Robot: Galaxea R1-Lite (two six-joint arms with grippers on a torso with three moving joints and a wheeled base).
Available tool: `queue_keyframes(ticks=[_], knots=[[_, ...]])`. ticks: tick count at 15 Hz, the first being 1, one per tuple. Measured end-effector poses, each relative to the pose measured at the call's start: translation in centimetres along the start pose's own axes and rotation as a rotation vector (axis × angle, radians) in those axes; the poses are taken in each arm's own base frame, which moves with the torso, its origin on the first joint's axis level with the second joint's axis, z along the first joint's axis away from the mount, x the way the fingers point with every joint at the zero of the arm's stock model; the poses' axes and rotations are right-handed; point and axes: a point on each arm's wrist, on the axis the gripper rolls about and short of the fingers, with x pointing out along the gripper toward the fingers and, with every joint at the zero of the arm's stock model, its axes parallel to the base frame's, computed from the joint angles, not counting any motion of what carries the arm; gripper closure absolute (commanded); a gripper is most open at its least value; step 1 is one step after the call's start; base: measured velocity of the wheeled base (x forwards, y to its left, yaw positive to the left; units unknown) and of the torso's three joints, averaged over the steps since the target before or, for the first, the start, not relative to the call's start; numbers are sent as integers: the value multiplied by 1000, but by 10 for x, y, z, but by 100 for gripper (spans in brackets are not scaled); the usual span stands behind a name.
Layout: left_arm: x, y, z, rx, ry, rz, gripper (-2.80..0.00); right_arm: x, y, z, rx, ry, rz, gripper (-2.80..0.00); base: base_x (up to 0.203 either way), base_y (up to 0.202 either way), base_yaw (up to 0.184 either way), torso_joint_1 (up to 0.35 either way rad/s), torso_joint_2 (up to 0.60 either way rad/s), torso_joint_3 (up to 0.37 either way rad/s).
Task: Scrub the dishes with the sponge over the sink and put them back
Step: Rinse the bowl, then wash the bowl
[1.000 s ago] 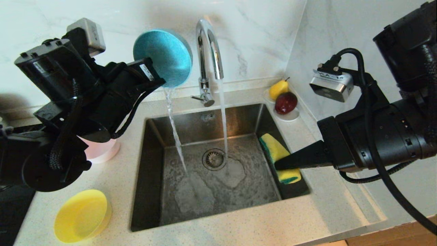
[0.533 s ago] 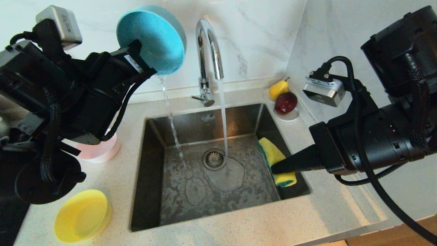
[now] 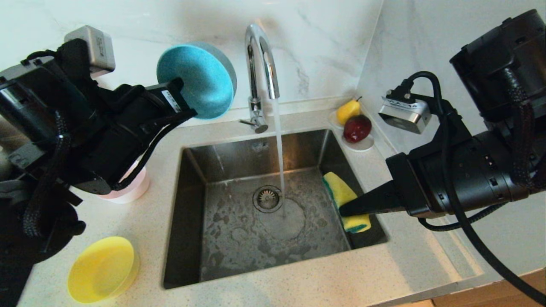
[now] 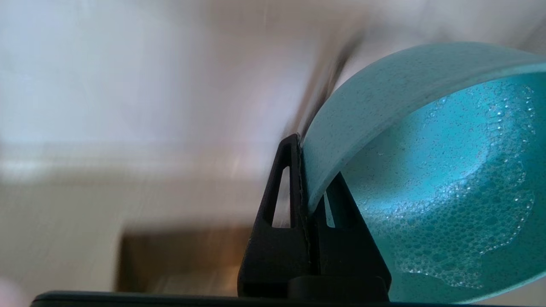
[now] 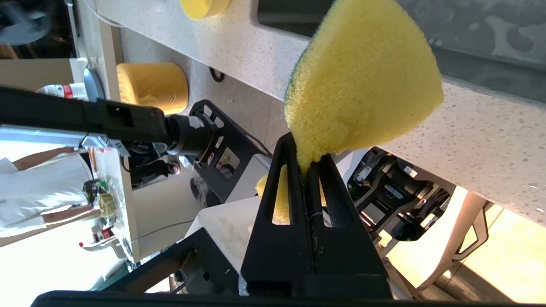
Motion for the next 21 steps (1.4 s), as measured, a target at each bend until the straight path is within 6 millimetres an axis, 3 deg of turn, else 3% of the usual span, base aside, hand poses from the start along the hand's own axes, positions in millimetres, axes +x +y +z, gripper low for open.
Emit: queue_keyframes(ticks=[3, 7, 10, 14, 21], knots=[[-12, 9, 9, 38, 232, 75, 0, -4, -2, 1, 6, -11, -4, 0, 0, 0, 0, 0, 0, 0], [-39, 30, 64, 17, 430, 228, 0, -8, -9, 3, 24, -28, -24, 0, 0, 0, 0, 0, 0, 0], [-54, 60, 90, -26, 523, 431, 0, -13, -11, 2, 28, -39, -30, 0, 0, 0, 0, 0, 0, 0], [-55, 106, 99, -140, 516, 668, 0, -14, -14, 0, 36, -39, -38, 0, 0, 0, 0, 0, 0, 0], [-57, 200, 88, -401, 492, 939, 0, -10, -16, -1, 42, -27, -45, 0, 0, 0, 0, 0, 0, 0]])
